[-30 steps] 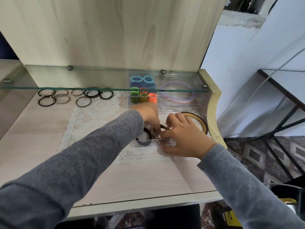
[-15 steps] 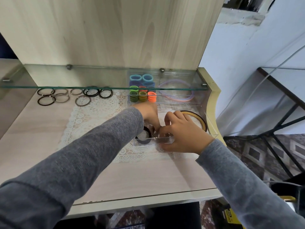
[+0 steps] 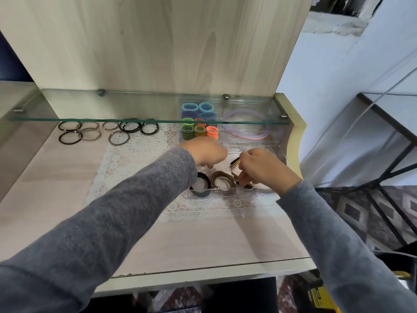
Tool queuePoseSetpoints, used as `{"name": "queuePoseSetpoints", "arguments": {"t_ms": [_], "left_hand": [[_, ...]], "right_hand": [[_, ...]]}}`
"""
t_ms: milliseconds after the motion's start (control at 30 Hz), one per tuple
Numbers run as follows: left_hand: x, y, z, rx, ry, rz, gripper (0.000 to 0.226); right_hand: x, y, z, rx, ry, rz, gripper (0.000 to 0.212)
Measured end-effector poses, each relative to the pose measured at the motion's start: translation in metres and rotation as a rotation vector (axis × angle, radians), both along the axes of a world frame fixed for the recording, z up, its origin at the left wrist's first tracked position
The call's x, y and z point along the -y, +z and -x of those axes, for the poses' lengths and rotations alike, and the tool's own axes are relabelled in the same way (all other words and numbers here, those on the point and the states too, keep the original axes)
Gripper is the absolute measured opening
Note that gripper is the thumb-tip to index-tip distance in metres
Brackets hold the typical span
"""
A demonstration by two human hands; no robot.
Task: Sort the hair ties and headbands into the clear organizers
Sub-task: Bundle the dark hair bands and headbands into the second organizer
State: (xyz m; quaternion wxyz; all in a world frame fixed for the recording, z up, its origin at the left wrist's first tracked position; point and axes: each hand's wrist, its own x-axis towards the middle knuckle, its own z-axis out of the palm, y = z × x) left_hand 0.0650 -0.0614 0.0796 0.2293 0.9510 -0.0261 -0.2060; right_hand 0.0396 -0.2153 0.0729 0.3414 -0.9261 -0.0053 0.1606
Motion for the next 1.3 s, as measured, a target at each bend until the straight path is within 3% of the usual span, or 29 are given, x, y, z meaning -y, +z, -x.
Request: {"name": "queuePoseSetpoints", "arguments": {"t_ms": [200, 533, 800, 1200, 1300], "left_hand": [[0.004, -0.002, 0.010, 0.136, -0.030, -0.163, 0.059], [0.014, -0.005, 0.023, 0.228, 0.001, -0.286, 0.045], [0.020, 0.005, 0.029, 0.135, -0.046, -0.296, 0.036], [0.012, 0.002, 0.019, -0.043, -0.021, -0.069, 0.042], [0.006, 0.000, 0.015, -0.032, -0.065, -0.105, 0.035]], "right_hand": [[-0.013, 0.011, 0.002, -0.083, -0.010, 0.024, 0.034], [-0.025, 0.017, 0.005, -0.082, -0.013, 0.060, 0.040], [-0.022, 0.022, 0.002, -0.167, 0.027, 0.073, 0.031], [-0.018, 0.016, 0.000, -0.140, -0.021, 0.036, 0.043], [-0.017, 0.015, -0.001, -0.142, -0.010, 0.082, 0.044]]}}
